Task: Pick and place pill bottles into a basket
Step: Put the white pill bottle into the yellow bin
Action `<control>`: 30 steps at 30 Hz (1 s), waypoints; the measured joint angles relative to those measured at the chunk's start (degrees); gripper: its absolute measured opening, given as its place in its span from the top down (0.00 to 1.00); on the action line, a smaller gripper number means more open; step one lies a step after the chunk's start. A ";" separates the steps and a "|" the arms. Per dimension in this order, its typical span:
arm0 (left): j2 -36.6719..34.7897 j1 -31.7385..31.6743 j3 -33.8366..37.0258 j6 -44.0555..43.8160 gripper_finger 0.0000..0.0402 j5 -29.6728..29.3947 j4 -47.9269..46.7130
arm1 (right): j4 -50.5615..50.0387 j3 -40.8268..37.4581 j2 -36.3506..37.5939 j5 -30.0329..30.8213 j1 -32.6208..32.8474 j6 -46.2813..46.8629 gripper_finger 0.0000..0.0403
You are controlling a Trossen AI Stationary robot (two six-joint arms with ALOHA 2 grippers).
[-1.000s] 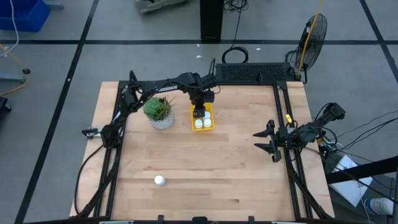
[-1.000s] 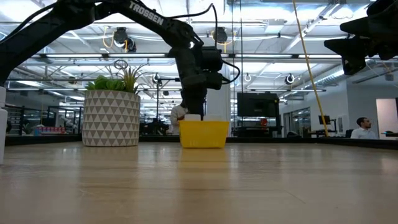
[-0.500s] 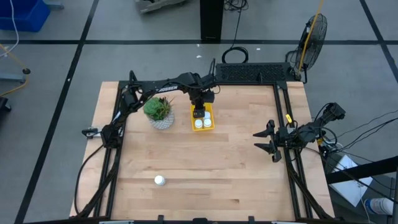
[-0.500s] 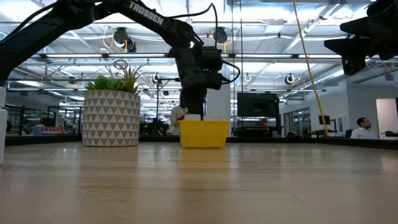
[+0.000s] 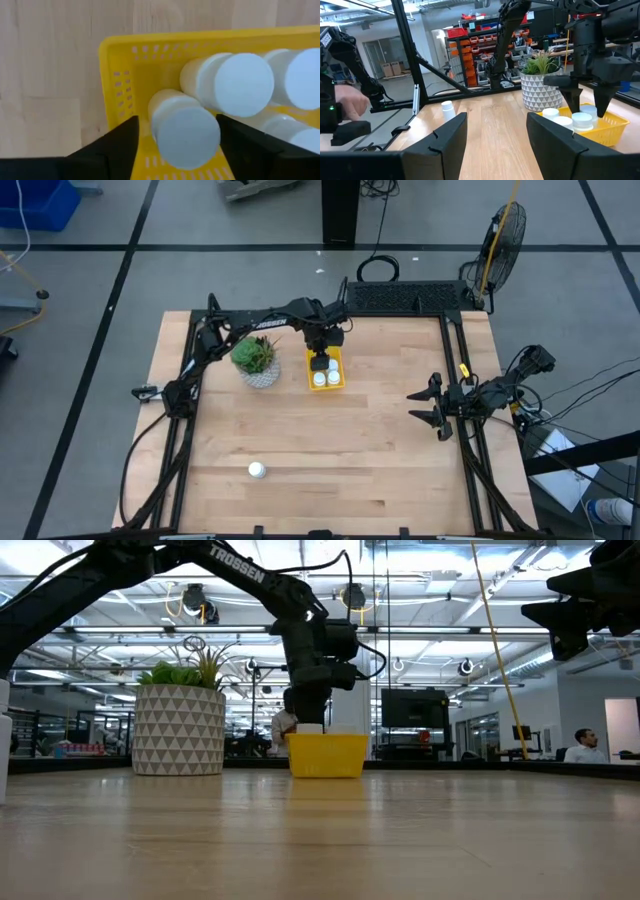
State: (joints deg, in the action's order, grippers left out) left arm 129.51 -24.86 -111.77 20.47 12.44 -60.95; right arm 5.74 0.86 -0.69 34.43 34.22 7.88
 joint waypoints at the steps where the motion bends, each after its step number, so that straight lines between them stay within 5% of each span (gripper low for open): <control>1: -0.01 0.04 0.00 0.00 0.32 -0.22 -0.17 | 0.01 0.01 0.00 0.01 0.01 0.00 0.51; 12: -1.44 0.83 -0.96 0.44 0.42 -1.08 -2.83 | -0.01 0.00 -0.02 0.01 0.01 0.00 0.51; 22: -4.62 2.15 -12.35 -1.74 0.42 -1.48 -13.17 | -0.03 0.01 -0.04 0.01 0.01 0.00 0.51; 30: -9.82 11.66 -15.13 -7.55 0.38 -3.85 -24.12 | 0.00 0.01 -0.03 0.01 0.01 0.00 0.51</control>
State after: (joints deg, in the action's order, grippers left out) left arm 119.69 -13.20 -126.89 12.92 8.59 -85.07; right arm 5.75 0.87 -0.72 34.44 34.23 7.88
